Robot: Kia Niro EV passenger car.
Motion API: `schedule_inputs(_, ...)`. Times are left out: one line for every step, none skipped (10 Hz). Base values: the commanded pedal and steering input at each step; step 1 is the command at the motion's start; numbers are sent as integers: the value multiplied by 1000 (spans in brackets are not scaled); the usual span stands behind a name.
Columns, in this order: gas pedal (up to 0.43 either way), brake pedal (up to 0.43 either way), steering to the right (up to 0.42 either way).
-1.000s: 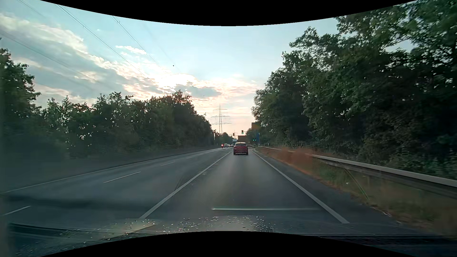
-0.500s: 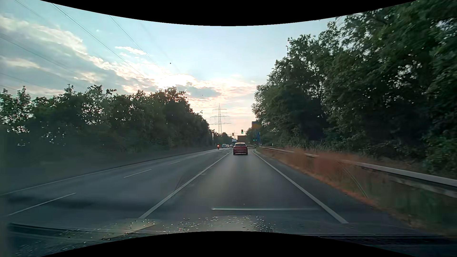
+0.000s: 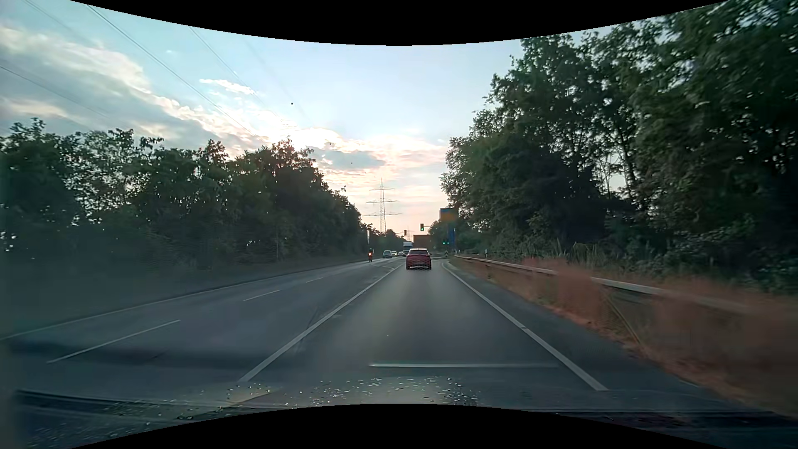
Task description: Follow the waypoints while adhering to traffic rules and regulations
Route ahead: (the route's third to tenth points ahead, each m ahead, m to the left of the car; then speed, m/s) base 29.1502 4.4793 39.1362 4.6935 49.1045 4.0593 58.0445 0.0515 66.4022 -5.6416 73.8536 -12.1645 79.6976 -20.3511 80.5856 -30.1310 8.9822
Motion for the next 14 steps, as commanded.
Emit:
schedule_inputs(39,0,-2)
schedule_inputs(39,0,-2)
schedule_inputs(39,0,-2)
schedule_inputs(39,0,-2)
schedule_inputs(39,0,-2)
schedule_inputs(39,0,-2)
schedule_inputs(39,0,-2)
schedule_inputs(39,0,-2)
schedule_inputs(39,0,-2)
schedule_inputs(39,0,-2)
schedule_inputs(39,0,-2)
schedule_inputs(39,0,-2)
schedule_inputs(39,0,-2)
schedule_inputs(39,0,-2)
